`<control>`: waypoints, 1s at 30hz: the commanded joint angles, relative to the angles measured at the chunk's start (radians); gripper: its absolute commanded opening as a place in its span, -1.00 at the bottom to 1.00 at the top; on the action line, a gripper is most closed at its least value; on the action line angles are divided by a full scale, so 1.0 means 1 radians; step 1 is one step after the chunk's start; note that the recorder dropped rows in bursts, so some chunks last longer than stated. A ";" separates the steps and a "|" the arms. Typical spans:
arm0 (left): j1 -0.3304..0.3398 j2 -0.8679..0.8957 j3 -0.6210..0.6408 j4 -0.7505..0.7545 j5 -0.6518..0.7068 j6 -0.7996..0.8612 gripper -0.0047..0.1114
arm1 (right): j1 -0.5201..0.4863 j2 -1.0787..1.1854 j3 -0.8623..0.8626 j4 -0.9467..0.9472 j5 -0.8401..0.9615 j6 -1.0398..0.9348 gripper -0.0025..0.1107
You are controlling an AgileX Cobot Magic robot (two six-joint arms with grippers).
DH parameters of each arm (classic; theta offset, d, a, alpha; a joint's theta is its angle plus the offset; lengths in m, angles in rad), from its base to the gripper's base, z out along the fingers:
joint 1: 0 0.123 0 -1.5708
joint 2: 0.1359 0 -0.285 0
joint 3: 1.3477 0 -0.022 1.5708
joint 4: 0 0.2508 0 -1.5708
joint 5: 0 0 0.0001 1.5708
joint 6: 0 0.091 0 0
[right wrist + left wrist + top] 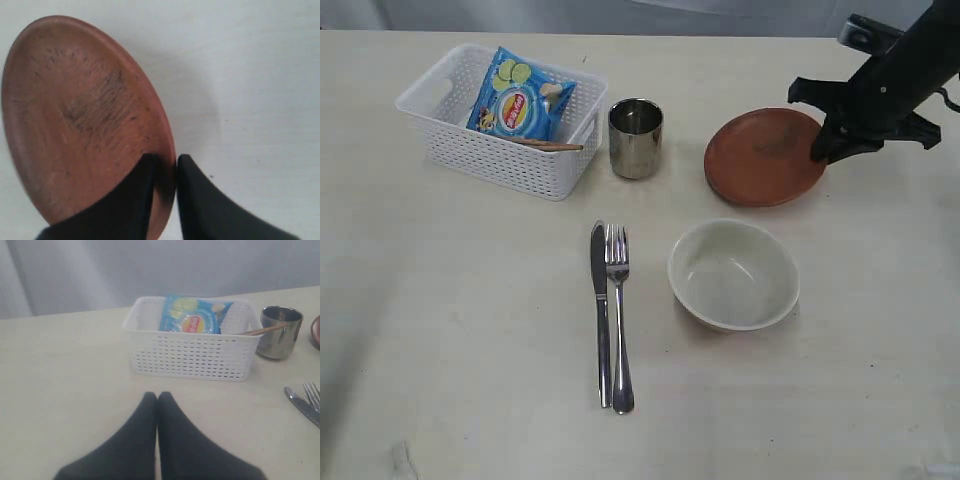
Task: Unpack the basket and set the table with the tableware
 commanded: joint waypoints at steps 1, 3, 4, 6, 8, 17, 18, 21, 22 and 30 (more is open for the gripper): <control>0.002 -0.003 0.002 0.000 -0.004 -0.002 -0.92 | -0.006 0.007 -0.003 -0.033 0.001 -0.008 -0.22; 0.002 -0.003 0.002 0.000 -0.004 -0.002 -0.92 | -0.006 0.007 -0.006 -0.035 0.003 -0.008 -0.21; 0.002 -0.003 0.002 0.000 -0.004 -0.002 -0.92 | -0.006 0.007 -0.008 -0.037 0.007 -0.008 -0.21; 0.002 -0.003 0.002 0.000 -0.004 -0.002 -0.92 | -0.006 0.007 -0.019 -0.049 0.035 -0.008 -0.21; 0.002 -0.003 0.002 0.000 -0.004 -0.002 -0.92 | -0.006 0.005 -0.044 -0.069 0.095 -0.012 -0.21; 0.002 -0.003 0.002 0.000 -0.004 -0.002 -0.92 | -0.002 -0.149 -0.019 -0.088 0.221 -0.049 -0.21; 0.002 -0.003 0.002 0.000 -0.004 -0.002 -0.92 | -0.002 -0.180 0.025 -0.088 0.204 -0.046 -0.21; 0.002 -0.003 0.002 0.000 -0.004 -0.002 -0.92 | -0.014 -0.220 0.141 -0.093 0.111 -0.018 -0.21; 0.002 -0.003 0.002 0.000 -0.004 -0.002 -0.92 | -0.018 -0.220 0.170 -0.093 0.087 -0.004 -0.21; 0.002 -0.003 0.002 0.000 -0.004 -0.002 -0.92 | -0.020 -0.041 0.235 0.067 -0.157 -0.032 -0.21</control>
